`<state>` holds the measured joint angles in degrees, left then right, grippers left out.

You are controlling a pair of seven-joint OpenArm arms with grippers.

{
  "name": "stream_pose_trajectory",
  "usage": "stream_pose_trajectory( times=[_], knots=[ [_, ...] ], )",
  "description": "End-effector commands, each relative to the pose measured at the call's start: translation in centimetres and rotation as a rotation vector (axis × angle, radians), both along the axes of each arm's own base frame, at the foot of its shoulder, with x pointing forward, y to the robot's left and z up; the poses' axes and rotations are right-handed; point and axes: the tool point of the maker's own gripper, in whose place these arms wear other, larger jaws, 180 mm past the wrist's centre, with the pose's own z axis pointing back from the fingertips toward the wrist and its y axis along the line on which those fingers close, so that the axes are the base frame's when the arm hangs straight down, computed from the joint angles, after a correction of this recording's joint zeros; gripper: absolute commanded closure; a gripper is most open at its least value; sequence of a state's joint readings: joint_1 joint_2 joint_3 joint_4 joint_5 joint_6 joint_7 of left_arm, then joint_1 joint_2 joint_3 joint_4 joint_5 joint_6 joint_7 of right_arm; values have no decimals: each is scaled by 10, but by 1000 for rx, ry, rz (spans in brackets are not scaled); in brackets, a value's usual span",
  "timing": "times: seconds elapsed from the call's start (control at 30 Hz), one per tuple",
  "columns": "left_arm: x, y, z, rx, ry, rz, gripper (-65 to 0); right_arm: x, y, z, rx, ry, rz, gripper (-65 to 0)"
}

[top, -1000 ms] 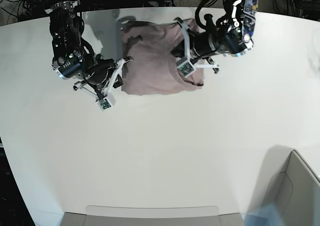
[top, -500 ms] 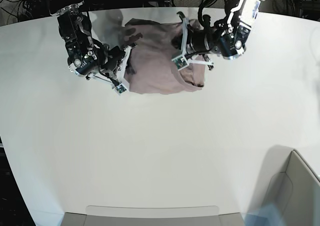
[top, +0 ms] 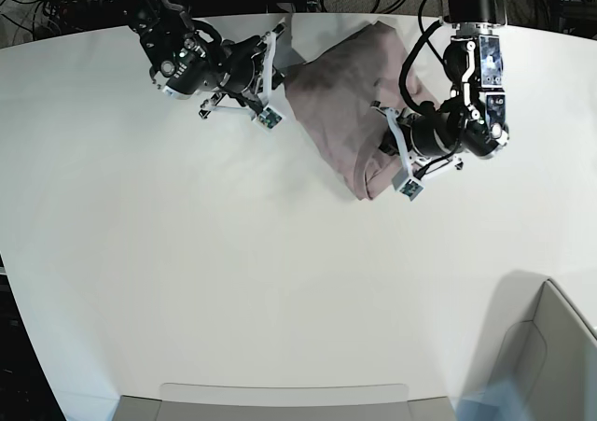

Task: Fold the T-shirt properly
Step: 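Drag the folded shirt with the left gripper away from the right gripper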

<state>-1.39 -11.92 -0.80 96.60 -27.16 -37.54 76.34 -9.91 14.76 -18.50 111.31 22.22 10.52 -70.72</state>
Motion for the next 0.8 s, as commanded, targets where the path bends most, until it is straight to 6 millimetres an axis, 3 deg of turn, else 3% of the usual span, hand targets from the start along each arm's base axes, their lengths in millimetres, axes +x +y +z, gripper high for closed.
stream_pose_trajectory(
  times=[0.0,0.13,0.27,0.53,0.77],
  knots=[
    [12,1,20,-2,-76,-6,0,10,1,12,34,-39,-28,0],
    [-3,-5,37,12,-131,-31,0,45,-32,23,30,-97,-188,0],
    [-20,-12,53,23,-182,-66,0,64,-59,30,29,-126,-306,0],
    [-83,-57,24,-12,-60,-265,0,64,-94,1,-18,-42,-416,0],
    [-94,-54,15,-5,-21,-265,0,57,-98,-7,-27,-12,-427,0]
  ],
)
